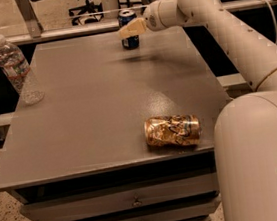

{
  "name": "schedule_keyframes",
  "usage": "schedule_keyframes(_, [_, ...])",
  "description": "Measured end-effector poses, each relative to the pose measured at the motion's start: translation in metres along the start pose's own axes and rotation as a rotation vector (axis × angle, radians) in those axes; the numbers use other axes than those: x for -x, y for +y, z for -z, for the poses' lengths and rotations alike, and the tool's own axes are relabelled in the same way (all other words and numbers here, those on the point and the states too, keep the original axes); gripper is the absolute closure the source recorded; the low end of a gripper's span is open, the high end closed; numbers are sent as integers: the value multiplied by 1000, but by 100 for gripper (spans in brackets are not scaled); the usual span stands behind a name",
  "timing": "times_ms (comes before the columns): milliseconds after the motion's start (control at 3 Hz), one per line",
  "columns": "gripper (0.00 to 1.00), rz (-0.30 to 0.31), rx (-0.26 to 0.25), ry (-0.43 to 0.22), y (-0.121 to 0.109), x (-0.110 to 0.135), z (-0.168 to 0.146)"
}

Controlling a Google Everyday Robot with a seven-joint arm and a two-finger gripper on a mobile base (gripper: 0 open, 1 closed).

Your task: Move pepsi can near water bottle

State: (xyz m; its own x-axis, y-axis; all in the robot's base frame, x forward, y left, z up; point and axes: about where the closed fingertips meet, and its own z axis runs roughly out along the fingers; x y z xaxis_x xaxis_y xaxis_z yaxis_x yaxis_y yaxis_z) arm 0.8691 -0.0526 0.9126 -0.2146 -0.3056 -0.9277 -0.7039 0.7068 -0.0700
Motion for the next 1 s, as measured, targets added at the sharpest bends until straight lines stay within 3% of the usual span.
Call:
schedule_keyframes(333, [0,-8,17,-4,7,3,-11])
schedule_keyframes(1000, [57,-9,-23,-31,-5,3,-18])
